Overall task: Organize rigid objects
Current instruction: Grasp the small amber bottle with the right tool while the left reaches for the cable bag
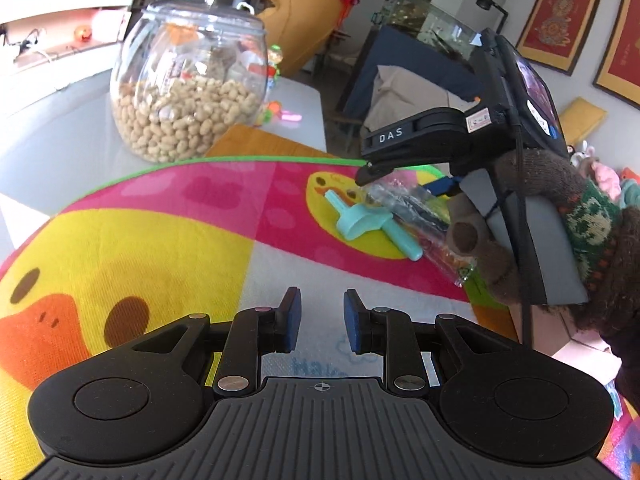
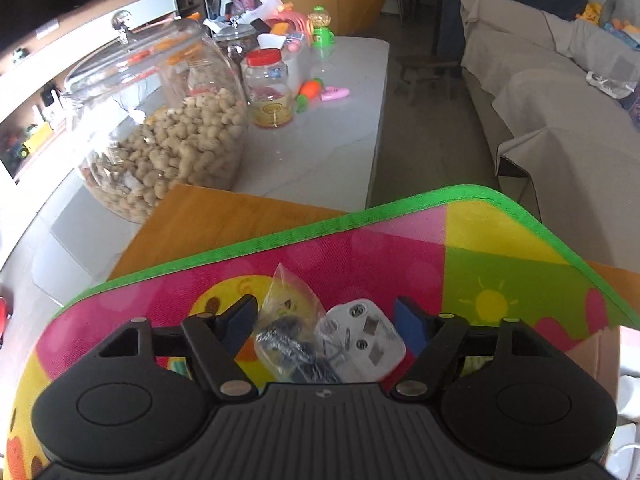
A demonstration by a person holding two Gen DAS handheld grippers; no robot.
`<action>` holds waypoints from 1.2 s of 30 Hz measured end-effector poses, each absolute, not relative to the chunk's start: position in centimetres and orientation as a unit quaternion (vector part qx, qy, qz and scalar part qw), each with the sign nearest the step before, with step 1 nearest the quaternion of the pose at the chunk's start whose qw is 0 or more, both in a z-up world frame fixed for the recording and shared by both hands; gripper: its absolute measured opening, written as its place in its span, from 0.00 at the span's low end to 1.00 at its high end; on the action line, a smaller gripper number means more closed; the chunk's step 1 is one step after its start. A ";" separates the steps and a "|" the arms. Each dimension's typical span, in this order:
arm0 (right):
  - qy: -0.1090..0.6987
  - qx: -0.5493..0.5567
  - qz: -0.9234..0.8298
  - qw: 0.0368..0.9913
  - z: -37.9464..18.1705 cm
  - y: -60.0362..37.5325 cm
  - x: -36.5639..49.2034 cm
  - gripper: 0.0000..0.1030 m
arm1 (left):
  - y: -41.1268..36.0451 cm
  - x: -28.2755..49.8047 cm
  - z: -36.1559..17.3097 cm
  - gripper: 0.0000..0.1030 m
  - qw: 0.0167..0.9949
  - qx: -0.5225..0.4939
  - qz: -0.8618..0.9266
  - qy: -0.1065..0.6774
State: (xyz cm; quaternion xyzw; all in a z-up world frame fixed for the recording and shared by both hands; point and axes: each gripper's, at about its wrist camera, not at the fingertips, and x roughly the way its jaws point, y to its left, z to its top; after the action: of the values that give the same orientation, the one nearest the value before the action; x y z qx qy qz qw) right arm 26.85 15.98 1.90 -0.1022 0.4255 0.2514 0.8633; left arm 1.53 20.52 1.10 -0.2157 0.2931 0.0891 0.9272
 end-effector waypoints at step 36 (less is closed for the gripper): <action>0.470 -0.213 0.259 0.817 2.7 9.8 21.9 0.28 | 20.6 1.2 0.7 0.24 0.928 -0.222 0.085 0.286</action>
State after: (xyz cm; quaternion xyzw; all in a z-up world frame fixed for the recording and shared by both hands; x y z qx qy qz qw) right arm 21.92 9.82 2.70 -0.2127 0.4701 0.2589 0.8165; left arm 1.25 20.61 0.73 -0.2220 0.2864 0.0851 0.9281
